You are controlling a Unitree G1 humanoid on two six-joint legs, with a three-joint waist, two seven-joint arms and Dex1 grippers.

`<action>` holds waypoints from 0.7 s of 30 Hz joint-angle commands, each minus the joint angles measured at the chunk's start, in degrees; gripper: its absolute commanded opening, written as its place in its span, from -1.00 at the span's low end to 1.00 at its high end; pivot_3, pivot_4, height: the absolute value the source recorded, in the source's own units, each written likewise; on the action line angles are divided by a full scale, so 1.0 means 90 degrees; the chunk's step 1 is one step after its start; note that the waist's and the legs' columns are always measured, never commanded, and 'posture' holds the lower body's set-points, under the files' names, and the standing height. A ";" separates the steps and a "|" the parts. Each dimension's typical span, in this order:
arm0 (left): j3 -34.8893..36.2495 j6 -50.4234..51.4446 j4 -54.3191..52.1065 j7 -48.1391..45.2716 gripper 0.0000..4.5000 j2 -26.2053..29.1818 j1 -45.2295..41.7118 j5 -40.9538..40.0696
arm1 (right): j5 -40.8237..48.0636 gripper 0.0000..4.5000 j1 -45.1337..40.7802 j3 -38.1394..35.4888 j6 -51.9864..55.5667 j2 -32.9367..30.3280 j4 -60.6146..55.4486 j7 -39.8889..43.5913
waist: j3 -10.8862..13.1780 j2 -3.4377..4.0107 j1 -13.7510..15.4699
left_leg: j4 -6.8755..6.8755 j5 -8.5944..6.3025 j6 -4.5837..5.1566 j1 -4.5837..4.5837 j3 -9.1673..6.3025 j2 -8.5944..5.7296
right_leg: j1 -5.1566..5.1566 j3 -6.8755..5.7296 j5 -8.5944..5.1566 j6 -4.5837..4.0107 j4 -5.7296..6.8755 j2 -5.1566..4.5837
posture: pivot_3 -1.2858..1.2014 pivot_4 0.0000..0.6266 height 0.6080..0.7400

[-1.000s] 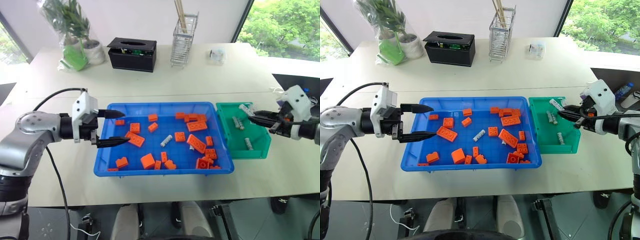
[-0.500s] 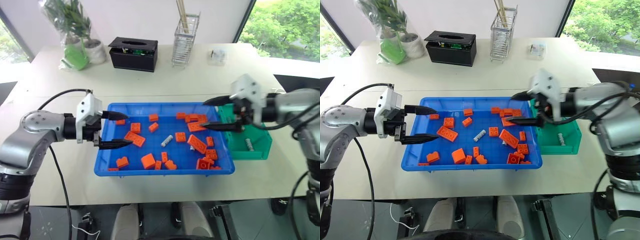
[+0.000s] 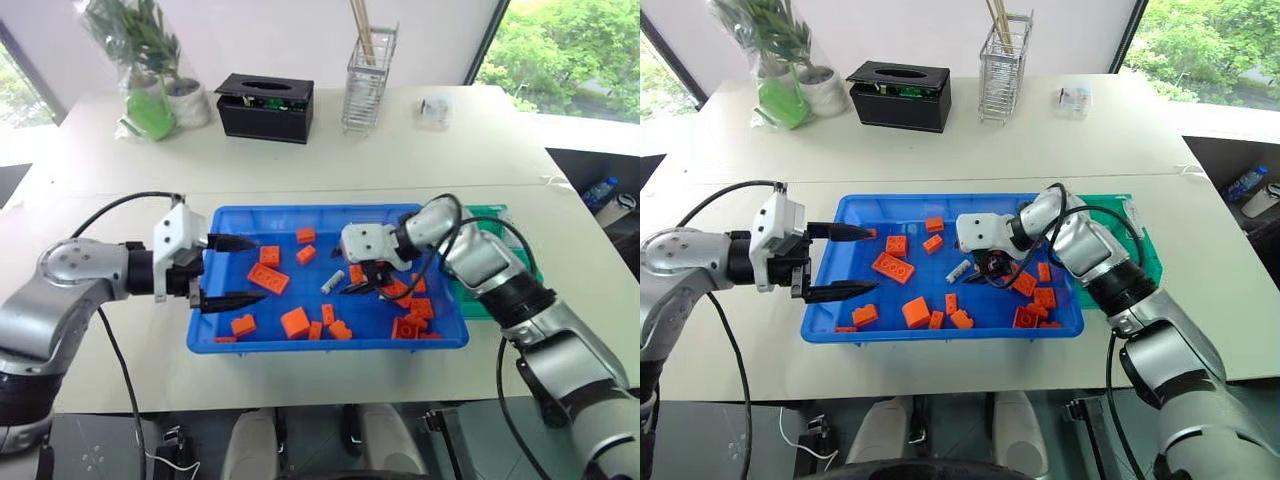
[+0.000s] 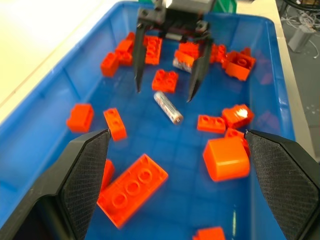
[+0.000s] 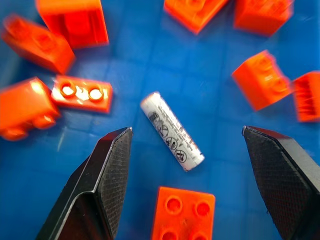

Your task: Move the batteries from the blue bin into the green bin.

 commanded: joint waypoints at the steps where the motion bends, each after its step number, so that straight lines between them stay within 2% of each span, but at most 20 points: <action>1: 0.0351 0.0088 -0.0294 0.0091 1.00 0.0111 0.0051 -0.0205 | -0.0062 0.60 -0.0306 -0.0061 -0.0246 0.0263 0.0422 0.0177 | 0.0000 0.0000 0.0001 | 0.0002 0.0000 0.0000 0.0000 0.0000 0.0000 | 0.0002 0.0000 0.0000 -0.0001 -0.0001 0.0000 | 0.03 -0.52 0.93; 3: 0.0422 0.0141 -0.0350 0.0155 1.00 0.0111 0.0058 -0.0264 | -0.0113 0.60 -0.0313 -0.0033 -0.0425 0.0359 0.0685 0.0306 | 0.0000 -0.0001 0.0001 | 0.0003 0.0001 -0.0001 0.0000 0.0001 0.0000 | 0.0002 0.0000 0.0000 -0.0001 -0.0001 -0.0001 | 0.03 -0.52 0.93; 4: 0.0446 0.0160 -0.0369 0.0179 1.00 0.0105 0.0056 -0.0281 | -0.0139 0.37 -0.0312 -0.0031 -0.0496 0.0390 0.0779 0.0345 | 0.0000 0.0000 0.0005 | 0.0003 0.0001 -0.0001 0.0001 0.0000 0.0000 | 0.0004 0.0000 0.0000 -0.0001 -0.0001 -0.0001 | 0.03 -0.52 0.93; 5: 0.0461 0.0172 -0.0382 0.0202 1.00 0.0099 0.0055 -0.0293 | -0.0115 0.23 -0.0301 -0.0056 -0.0495 0.0427 0.0848 0.0403 | 0.0000 0.0000 0.0004 | 0.0002 0.0001 -0.0001 0.0002 0.0000 0.0000 | 0.0005 0.0000 0.0000 -0.0001 -0.0001 -0.0001 | 0.03 -0.52 0.93; 10: 0.0393 0.0074 -0.0326 0.0191 1.00 0.0101 0.0077 -0.0233 | 0.0142 -0.88 -0.0198 -0.0283 -0.0103 0.0495 0.0612 0.0656 | 0.0000 0.0000 -0.0008 | 0.0002 0.0001 -0.0001 0.0005 0.0000 0.0001 | 0.0006 0.0000 0.0000 0.0000 0.0000 0.0000 | 0.03 -0.52 0.93; 11: 0.0360 0.0083 -0.0293 0.0189 1.00 0.0082 0.0021 -0.0240 | 0.0300 -0.98 -0.0144 -0.0399 0.0145 0.0480 0.0364 0.0688 | 0.0000 0.0000 -0.0007 | 0.0002 0.0001 -0.0001 0.0005 0.0000 0.0001 | 0.0006 0.0000 0.0000 -0.0001 0.0001 -0.0001 | 0.03 -0.52 0.93; 16: 0.0192 0.0060 -0.0081 0.0129 1.00 0.0003 -0.0269 -0.0224 | 0.1134 -0.97 -0.0066 -0.1293 0.1789 0.0316 -0.0976 0.0461 | 0.0000 0.0000 0.0006 | 0.0002 0.0001 -0.0003 0.0003 0.0000 0.0001 | 0.0004 0.0000 0.0001 0.0000 0.0002 -0.0001 | 0.03 -0.52 0.93; 19: 0.0075 0.0000 0.0080 0.0058 1.00 -0.0046 -0.0425 -0.0179 | 0.1465 -0.97 -0.0067 -0.2074 0.2616 -0.0149 -0.1629 0.0089 | 0.0000 0.0000 0.0035 | 0.0002 0.0001 -0.0003 0.0002 0.0000 0.0000 | 0.0003 0.0000 0.0003 0.0003 0.0002 -0.0003 | 0.03 -0.52 0.93; 21: -0.0010 -0.0055 0.0175 0.0011 1.00 -0.0082 -0.0514 -0.0142 | 0.1552 -0.97 0.0097 -0.2558 0.2750 -0.0758 -0.1930 0.0042 | 0.0000 0.0000 0.0061 | 0.0002 0.0001 -0.0003 0.0002 0.0000 -0.0003 | 0.0006 -0.0003 0.0001 -0.0001 -0.0002 -0.0009 | 0.03 -0.52 0.93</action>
